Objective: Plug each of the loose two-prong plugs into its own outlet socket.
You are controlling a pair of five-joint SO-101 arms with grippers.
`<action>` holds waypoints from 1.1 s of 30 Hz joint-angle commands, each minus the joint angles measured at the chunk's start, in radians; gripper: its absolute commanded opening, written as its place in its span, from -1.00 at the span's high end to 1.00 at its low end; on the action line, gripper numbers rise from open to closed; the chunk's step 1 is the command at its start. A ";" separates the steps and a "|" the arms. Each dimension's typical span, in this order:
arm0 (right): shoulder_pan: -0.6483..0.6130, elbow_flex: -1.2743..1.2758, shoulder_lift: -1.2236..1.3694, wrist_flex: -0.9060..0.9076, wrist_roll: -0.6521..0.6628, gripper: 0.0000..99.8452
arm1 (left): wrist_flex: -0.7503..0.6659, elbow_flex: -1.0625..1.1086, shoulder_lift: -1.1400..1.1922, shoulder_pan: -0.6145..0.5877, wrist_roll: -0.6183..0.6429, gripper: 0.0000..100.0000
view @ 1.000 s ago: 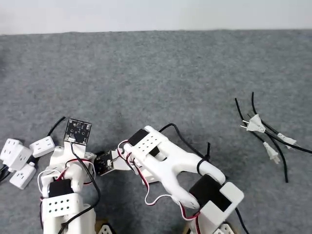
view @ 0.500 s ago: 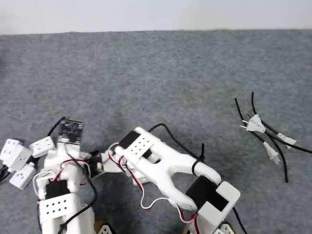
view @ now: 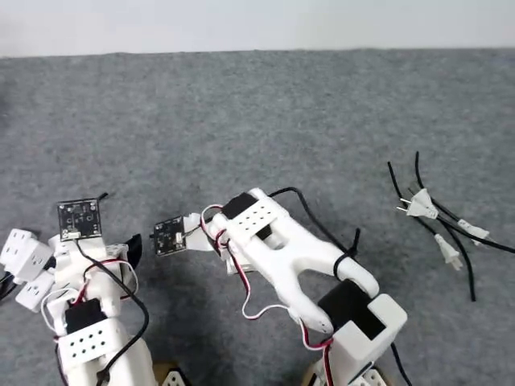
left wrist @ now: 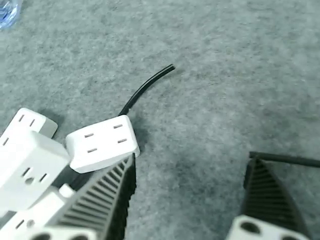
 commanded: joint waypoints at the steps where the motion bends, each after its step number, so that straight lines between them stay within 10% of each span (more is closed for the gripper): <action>1: -0.005 -0.055 -0.016 -0.004 0.005 0.68 | -0.026 -0.044 -0.009 0.003 0.009 0.35; 33: -0.059 -0.072 -0.113 0.263 -0.095 0.67 | -0.026 -0.042 -0.008 0.005 0.009 0.35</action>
